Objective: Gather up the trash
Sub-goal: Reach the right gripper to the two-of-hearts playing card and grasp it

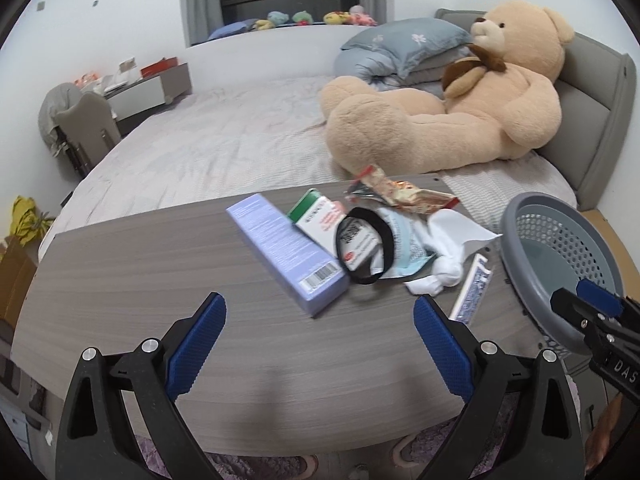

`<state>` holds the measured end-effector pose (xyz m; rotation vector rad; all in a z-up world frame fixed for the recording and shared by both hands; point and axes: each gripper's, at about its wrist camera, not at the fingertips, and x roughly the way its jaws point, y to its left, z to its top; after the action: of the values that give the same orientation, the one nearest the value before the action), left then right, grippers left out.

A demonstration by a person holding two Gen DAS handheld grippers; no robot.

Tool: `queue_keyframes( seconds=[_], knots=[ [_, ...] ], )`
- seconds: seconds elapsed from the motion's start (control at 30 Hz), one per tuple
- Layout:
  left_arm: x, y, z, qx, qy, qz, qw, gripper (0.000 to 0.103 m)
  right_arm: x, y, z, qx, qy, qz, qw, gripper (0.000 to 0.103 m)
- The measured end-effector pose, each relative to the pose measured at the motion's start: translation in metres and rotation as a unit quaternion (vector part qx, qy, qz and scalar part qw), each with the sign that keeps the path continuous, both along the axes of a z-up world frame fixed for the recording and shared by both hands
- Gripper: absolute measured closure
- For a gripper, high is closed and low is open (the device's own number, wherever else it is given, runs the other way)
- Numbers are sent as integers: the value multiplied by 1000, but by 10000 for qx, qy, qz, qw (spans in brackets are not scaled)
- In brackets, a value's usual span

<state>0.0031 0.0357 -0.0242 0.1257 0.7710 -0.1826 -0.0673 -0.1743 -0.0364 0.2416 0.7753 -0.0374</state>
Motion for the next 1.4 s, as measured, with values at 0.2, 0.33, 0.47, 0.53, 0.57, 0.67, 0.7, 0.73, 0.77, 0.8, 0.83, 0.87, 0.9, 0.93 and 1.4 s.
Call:
queue_keyframes(
  seconds=[0.2,0.33,0.47,0.53,0.57,0.67,0.7,0.73,0.77,0.8,0.83,0.87,0.9,0.93,1.4],
  knots=[
    [7,16,-9,16,41,295,9996,10,19,30,-11,-92,263,31,9996,41],
    [12,24,-18,22,141,420,9990,10,33,39,-20,-168,453,-52,9988,41],
    [16,32,-23,33,183,527,9984,10,44,47,-28,-172,624,-126,9978,41],
    [19,37,-25,11,219,592,9980,10,49,50,-30,-195,688,-170,9973,41],
    [20,40,-26,-14,237,617,9978,10,51,52,-31,-211,712,-194,9970,41],
    [20,43,-28,-44,269,648,9975,10,60,55,-36,-270,818,-283,9959,41],
    [20,44,-29,-44,270,647,9975,10,62,55,-37,-261,854,-322,9955,41],
    [20,43,-29,-40,266,643,9976,10,64,55,-39,-255,877,-353,9952,41],
    [20,43,-29,-37,264,642,9976,10,65,55,-40,-263,901,-386,9948,41],
    [19,43,-29,-31,259,631,9977,10,68,55,-42,-268,933,-425,9944,41],
    [19,43,-29,-31,261,616,9978,10,71,56,-43,-271,964,-443,9940,41],
    [19,44,-29,-33,262,605,9978,10,73,56,-44,-268,999,-463,9936,41],
    [19,44,-29,-37,267,595,9979,10,75,57,-46,-283,1036,-499,9930,41],
    [19,44,-29,-40,271,586,9979,10,77,57,-47,-305,1058,-526,9925,41],
    [19,45,-29,-121,307,576,9978,10,79,66,-51,-678,1075,-462,9908,72]
  ],
)
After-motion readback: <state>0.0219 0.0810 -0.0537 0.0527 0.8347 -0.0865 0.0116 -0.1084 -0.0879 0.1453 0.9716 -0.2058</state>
